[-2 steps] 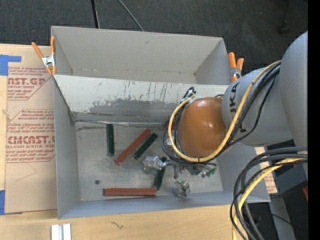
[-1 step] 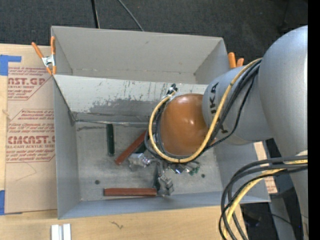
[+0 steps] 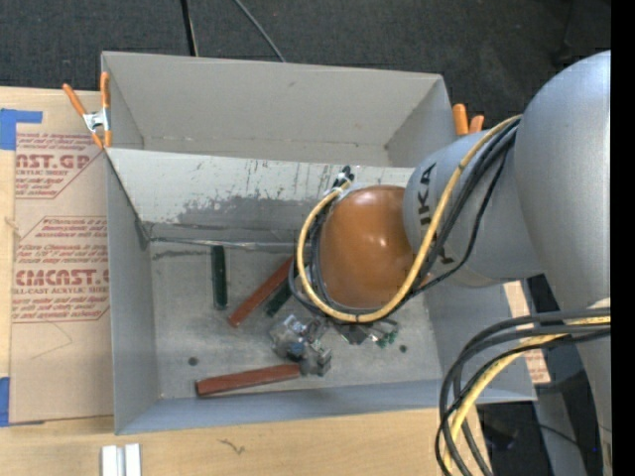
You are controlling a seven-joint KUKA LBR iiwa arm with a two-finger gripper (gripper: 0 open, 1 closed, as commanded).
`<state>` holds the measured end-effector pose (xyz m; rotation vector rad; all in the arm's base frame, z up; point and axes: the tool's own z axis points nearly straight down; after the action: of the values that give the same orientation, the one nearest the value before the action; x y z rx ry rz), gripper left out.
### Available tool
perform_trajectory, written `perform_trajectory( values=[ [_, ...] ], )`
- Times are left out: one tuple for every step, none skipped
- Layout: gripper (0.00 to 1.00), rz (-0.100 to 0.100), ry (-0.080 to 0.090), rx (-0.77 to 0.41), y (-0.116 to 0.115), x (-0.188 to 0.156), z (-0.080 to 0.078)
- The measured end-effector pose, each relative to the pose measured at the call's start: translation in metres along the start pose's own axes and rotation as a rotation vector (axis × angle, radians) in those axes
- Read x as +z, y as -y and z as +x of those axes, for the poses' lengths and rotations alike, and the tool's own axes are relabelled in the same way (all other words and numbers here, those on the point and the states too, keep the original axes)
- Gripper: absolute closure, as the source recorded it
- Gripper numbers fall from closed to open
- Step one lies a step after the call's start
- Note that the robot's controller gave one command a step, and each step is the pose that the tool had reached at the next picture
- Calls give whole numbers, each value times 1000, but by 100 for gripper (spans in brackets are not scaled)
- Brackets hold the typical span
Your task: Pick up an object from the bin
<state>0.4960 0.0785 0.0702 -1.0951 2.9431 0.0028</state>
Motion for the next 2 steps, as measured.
perform_trajectory(
  values=[
    [100, 1, 0, 0, -1, -13, -1],
    [100, 2, 1, 0, -1, -46, -2]
  ],
)
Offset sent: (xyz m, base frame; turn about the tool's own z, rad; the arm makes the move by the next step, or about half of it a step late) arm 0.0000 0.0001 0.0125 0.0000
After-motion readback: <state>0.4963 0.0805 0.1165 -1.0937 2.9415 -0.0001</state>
